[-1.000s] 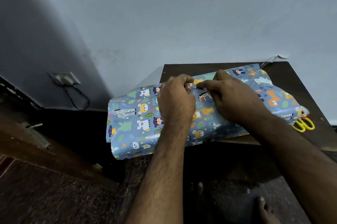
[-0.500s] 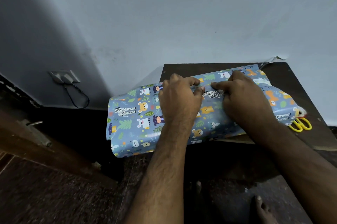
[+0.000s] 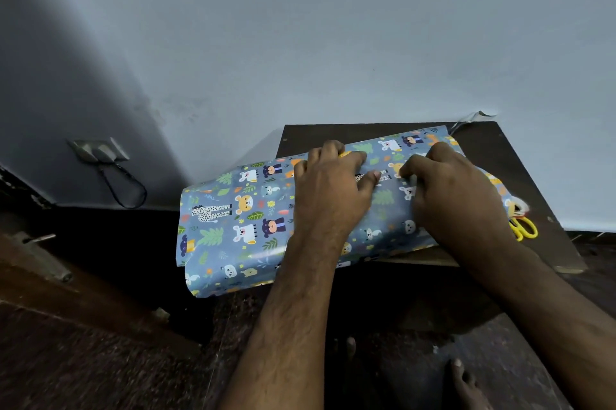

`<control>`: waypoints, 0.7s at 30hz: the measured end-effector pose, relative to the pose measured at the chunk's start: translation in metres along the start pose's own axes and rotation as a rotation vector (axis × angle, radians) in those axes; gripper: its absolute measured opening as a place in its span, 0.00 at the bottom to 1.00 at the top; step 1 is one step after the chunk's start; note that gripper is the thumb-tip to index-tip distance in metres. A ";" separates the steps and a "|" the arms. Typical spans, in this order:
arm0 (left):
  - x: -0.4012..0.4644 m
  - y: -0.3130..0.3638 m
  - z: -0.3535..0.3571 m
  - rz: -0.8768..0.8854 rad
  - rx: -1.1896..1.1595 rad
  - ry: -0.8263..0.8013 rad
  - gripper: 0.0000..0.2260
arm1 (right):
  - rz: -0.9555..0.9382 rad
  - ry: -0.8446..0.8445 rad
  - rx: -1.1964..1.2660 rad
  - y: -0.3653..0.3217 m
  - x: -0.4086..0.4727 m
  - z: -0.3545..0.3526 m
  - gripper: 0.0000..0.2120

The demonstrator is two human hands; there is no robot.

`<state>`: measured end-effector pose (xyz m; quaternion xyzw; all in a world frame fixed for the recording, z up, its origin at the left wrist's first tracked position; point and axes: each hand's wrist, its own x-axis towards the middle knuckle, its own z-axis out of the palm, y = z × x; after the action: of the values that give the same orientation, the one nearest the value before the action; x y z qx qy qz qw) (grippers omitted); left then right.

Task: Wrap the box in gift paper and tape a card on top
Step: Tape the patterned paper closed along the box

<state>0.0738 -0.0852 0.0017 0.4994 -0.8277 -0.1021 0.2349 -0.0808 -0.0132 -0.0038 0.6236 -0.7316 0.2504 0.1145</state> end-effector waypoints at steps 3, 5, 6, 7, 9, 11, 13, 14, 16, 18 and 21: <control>-0.002 0.011 0.005 0.041 -0.025 -0.008 0.14 | -0.041 0.043 0.016 0.009 -0.009 -0.008 0.07; -0.004 0.022 0.010 0.083 -0.034 -0.015 0.15 | -0.031 0.066 0.025 0.014 -0.015 -0.015 0.10; -0.006 0.029 0.013 0.103 -0.033 -0.019 0.16 | -0.018 0.072 0.033 0.016 -0.018 -0.019 0.12; -0.007 0.035 0.016 0.119 -0.034 -0.026 0.16 | 0.004 0.072 0.044 0.018 -0.020 -0.022 0.11; -0.010 0.050 0.022 0.143 -0.063 -0.045 0.17 | 0.074 0.077 0.071 0.024 -0.029 -0.033 0.11; -0.012 0.065 0.029 0.151 -0.089 -0.053 0.17 | 0.167 0.102 0.105 0.030 -0.038 -0.044 0.12; -0.013 0.078 0.036 0.142 -0.123 -0.041 0.16 | 0.256 0.105 0.154 0.035 -0.048 -0.054 0.12; -0.013 0.082 0.039 0.134 -0.138 -0.028 0.15 | 0.296 0.110 0.189 0.037 -0.052 -0.057 0.12; -0.016 0.094 0.045 0.125 -0.157 -0.007 0.14 | 0.377 0.126 0.261 0.047 -0.063 -0.063 0.12; -0.020 0.103 0.048 0.148 -0.175 0.008 0.12 | 0.449 0.113 0.310 0.057 -0.073 -0.067 0.10; -0.025 0.109 0.052 0.217 -0.175 0.023 0.11 | 0.500 -0.017 0.239 0.081 -0.082 -0.062 0.09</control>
<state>-0.0265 -0.0148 -0.0064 0.3855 -0.8621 -0.1422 0.2965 -0.1520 0.0962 -0.0080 0.4348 -0.8291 0.3502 -0.0316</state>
